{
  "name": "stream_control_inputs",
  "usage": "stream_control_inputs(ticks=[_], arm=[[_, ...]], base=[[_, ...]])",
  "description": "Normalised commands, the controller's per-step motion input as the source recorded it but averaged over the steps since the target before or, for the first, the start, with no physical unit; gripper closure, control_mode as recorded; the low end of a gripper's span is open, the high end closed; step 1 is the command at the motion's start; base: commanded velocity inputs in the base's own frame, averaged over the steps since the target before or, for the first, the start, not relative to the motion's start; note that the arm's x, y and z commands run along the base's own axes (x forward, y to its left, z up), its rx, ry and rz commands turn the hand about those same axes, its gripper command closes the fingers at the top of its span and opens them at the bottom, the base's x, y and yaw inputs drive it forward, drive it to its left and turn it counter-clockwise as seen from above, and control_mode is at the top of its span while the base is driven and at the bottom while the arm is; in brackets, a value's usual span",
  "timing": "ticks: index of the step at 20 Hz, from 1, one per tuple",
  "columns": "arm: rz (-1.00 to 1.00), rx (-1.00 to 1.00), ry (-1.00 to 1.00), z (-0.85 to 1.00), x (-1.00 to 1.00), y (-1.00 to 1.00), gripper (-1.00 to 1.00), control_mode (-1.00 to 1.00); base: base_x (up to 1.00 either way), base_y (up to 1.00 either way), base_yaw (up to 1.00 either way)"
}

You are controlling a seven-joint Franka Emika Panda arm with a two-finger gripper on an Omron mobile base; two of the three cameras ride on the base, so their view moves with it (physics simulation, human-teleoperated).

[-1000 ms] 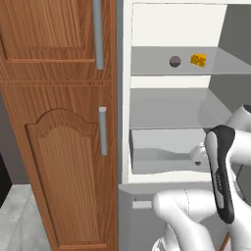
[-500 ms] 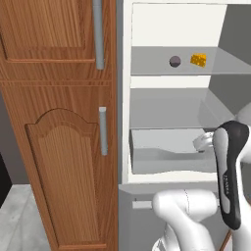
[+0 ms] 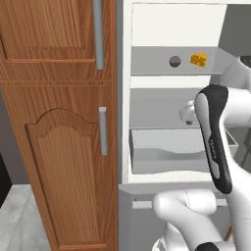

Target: Take the cheese, chicken drumstick, and eggplant from the fridge and place them on the plate on the dining counter to create an appetizer plate.

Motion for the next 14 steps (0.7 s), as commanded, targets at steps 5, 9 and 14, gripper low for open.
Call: stream_control_inputs(ticks=[5, 9, 14], arm=[[-0.04, -0.03, 0.0, 0.41, 0.51, 0.05, -1.0, -1.0], [-0.08, 0.0, -0.03, 0.13, 0.36, 0.0, -1.0, -1.0], [-0.07, 0.0, -0.09, 0.02, 0.5, 0.0, -1.0, -1.0]], base=[[0.0, 0.0, 0.0], [0.0, 0.0, 0.0], [0.0, 0.0, 0.0]])
